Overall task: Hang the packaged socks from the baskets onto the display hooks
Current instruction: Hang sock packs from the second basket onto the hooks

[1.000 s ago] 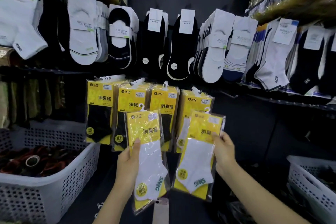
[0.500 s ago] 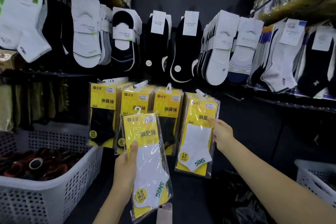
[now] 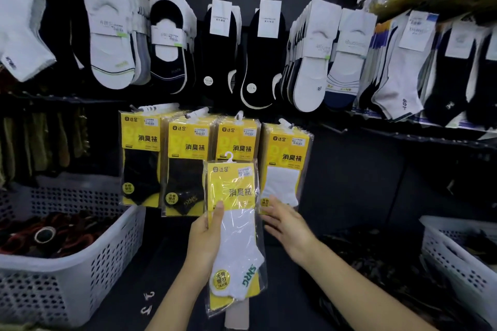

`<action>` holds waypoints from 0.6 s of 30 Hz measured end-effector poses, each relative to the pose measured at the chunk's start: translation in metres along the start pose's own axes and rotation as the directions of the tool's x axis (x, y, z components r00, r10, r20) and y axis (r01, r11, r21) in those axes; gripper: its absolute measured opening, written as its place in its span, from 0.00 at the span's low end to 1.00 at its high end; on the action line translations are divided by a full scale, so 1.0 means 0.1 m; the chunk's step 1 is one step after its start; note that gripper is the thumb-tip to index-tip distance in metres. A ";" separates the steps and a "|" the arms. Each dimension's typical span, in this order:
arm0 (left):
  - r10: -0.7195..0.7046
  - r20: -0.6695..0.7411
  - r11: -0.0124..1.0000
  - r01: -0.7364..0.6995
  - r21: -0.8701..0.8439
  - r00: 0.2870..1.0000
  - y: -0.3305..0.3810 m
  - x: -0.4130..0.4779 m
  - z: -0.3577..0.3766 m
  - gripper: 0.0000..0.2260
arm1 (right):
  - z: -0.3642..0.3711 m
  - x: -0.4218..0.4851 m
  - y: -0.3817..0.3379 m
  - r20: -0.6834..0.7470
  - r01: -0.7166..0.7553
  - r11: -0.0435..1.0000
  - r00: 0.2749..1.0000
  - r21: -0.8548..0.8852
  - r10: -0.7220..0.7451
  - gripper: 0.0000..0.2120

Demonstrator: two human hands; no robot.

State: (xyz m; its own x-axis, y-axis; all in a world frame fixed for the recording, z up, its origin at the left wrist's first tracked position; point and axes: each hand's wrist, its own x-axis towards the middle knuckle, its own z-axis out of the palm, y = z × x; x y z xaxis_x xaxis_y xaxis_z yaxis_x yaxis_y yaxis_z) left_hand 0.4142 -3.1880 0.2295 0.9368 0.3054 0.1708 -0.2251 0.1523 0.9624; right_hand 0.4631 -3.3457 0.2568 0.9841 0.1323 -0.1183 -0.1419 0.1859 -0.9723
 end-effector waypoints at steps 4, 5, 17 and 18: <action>-0.013 0.063 1.000 0.014 -0.008 0.998 -0.01 -0.06 0.16 0.17 | 0.10 -0.14 0.08 0.113 0.044 0.999 0.992 0.023 -0.046 0.10; -0.010 0.078 1.000 0.012 -0.016 0.997 -0.01 -0.07 0.19 0.17 | 0.08 -0.16 0.07 0.083 0.064 0.997 0.994 0.042 -0.067 0.10; -0.024 0.293 0.993 -0.010 0.116 0.956 -0.07 -0.13 0.43 0.09 | -0.30 0.15 -0.58 -0.490 0.342 0.940 0.819 -0.001 -0.299 0.13; -0.022 0.294 0.993 -0.012 0.114 0.956 -0.08 -0.12 0.44 0.09 | -0.29 0.19 -0.61 -0.475 0.351 0.935 0.817 -0.041 -0.327 0.14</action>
State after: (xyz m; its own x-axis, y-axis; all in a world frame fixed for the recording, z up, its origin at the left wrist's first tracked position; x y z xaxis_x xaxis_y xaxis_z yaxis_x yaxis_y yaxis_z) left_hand 0.4165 -3.2342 0.2288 0.9789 0.0125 0.2038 -0.2042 0.0404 0.9781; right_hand 0.4931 -3.3829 0.3077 0.9011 -0.4149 0.1258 0.2171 0.1807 -0.9593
